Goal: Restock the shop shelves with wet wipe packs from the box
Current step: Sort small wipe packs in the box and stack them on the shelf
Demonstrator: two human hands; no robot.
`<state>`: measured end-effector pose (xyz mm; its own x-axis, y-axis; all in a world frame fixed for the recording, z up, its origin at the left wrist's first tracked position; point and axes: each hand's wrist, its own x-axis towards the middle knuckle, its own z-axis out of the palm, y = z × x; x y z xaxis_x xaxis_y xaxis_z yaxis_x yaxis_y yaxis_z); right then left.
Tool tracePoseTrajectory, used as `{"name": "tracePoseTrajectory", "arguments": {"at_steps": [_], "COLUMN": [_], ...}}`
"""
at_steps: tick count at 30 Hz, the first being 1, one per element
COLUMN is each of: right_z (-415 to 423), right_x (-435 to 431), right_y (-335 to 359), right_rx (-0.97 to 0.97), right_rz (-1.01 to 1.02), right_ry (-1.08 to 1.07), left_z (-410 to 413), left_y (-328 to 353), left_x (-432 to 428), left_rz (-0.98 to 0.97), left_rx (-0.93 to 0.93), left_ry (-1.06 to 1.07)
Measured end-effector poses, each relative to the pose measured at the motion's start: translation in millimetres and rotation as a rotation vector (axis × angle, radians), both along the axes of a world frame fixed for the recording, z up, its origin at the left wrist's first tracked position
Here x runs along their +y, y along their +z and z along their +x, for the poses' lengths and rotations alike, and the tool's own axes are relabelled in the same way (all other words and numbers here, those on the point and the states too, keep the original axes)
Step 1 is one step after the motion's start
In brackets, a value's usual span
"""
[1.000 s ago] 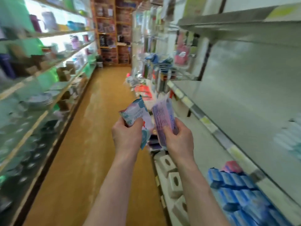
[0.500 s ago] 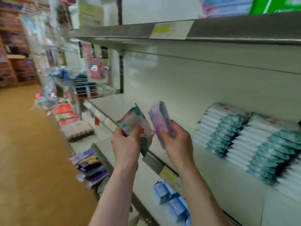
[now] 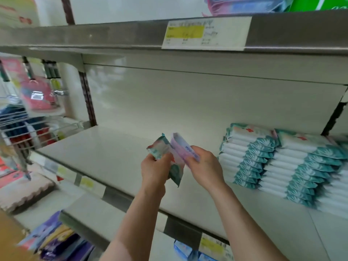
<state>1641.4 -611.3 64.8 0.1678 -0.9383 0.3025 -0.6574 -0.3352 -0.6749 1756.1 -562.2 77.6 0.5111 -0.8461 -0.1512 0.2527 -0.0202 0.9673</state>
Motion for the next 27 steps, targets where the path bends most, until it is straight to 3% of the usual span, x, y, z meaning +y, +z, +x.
{"name": "tracePoseTrajectory", "arguments": {"at_steps": [11, 20, 22, 24, 27], "right_z": [3.8, 11.3, 11.8, 12.7, 13.9], "right_x": [-43.1, -75.2, -77.0, -76.1, -69.4], "right_y": [-5.0, -15.3, -17.2, -12.7, 7.3], "right_rx": [0.501, 0.802, 0.785, 0.638, 0.032], "right_rz": [-0.087, -0.079, 0.004, 0.092, 0.196], "right_ry": [-0.136, -0.057, -0.023, -0.03, -0.109], "left_z": [5.9, 32.4, 35.0, 35.9, 31.8], "left_y": [-21.0, -32.7, -28.7, -23.2, -11.5], "left_x": [-51.1, -64.1, -64.0, -63.9, -65.6], "left_rz": [0.087, 0.074, 0.055, 0.032, -0.003], "left_rx": [0.179, 0.359, 0.397, 0.433, 0.515], "left_ry": [-0.232, -0.097, -0.114, -0.147, -0.2]}}
